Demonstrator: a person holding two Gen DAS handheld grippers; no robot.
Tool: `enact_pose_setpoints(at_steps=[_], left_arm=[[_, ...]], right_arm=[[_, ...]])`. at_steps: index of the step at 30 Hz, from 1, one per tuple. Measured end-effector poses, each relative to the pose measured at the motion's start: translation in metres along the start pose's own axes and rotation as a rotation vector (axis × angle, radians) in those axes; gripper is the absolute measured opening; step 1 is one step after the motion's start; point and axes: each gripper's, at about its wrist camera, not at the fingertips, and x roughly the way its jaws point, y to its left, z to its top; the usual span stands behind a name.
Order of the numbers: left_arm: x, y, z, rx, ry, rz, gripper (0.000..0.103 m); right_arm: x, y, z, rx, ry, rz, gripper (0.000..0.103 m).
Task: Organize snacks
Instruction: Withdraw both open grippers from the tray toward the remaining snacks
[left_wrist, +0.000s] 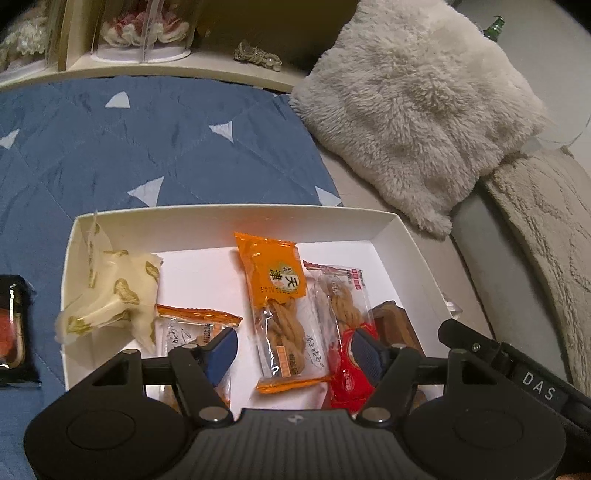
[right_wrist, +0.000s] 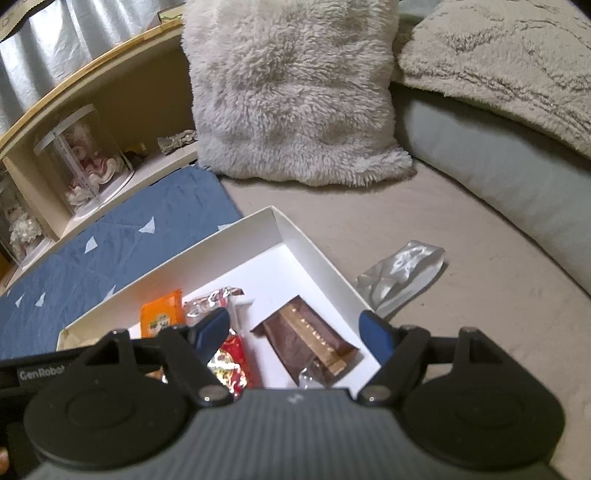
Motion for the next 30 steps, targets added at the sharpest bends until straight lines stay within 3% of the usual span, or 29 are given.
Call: enact_pose_setpoints(at_steps=[13, 18, 27, 30], left_arm=[[-0.034, 0.008, -0.01, 0.036, -0.007, 0.033, 0.072], [-0.049, 0.014, -0.016, 0.056, -0.019, 0.05, 0.077], [-0.079, 0.026, -0.026, 0.084, -0.033, 0.095, 0.083], [-0.089, 0.03, -0.03, 0.096, -0.045, 0.1, 0.092]], right_arm=[[-0.035, 0.009, -0.01, -0.073, -0.007, -0.046, 0.082], [-0.051, 0.014, -0.014, -0.097, -0.016, -0.056, 0.082], [-0.079, 0.025, -0.024, -0.146, -0.036, -0.084, 0.093], [-0.089, 0.025, -0.028, -0.149, -0.047, -0.088, 0.1]])
